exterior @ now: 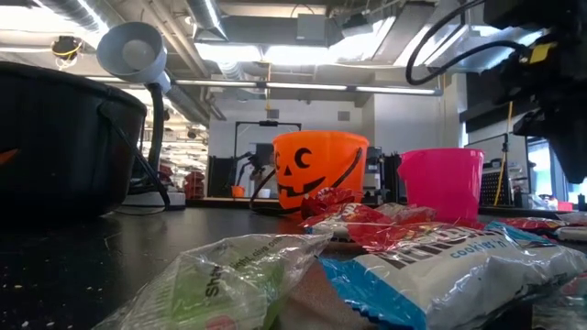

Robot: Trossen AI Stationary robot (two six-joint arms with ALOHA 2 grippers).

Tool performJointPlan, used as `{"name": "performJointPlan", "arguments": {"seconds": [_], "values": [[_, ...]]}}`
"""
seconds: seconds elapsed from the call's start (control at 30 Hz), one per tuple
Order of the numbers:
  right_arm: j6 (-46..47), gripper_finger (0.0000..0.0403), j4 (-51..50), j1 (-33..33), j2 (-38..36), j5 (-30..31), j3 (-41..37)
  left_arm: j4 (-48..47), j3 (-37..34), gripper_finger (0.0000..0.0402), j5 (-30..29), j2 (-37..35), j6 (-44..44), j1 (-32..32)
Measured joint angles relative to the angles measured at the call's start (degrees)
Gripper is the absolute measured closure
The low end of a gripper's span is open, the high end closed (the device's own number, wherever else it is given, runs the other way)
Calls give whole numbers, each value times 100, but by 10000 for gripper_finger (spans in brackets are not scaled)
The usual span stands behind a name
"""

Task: Sort candy
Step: Put the orange candy into the pink bucket

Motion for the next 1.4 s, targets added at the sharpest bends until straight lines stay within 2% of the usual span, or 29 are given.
{"name": "performJointPlan", "arguments": {"seconds": [0.17,0.37,0.67,0.93,1.1,1.3,1.4], "values": [[382,244,6,0,156,312,-2,-6,0,280,0,0,2,0],[925,244,18,0,476,613,-2,-33,0,280,0,0,2,0],[909,246,-24,0,1173,462,-4,-66,0,280,-1,0,-7,0],[771,248,-24,0,1504,423,-7,-102,0,280,-2,0,-46,1],[752,287,-24,0,1513,423,-7,-118,0,280,-2,0,-62,1],[756,386,114,0,1513,425,-7,-111,0,280,88,0,-161,2],[771,393,248,0,1513,423,-7,-107,0,280,236,0,-198,2]]}}
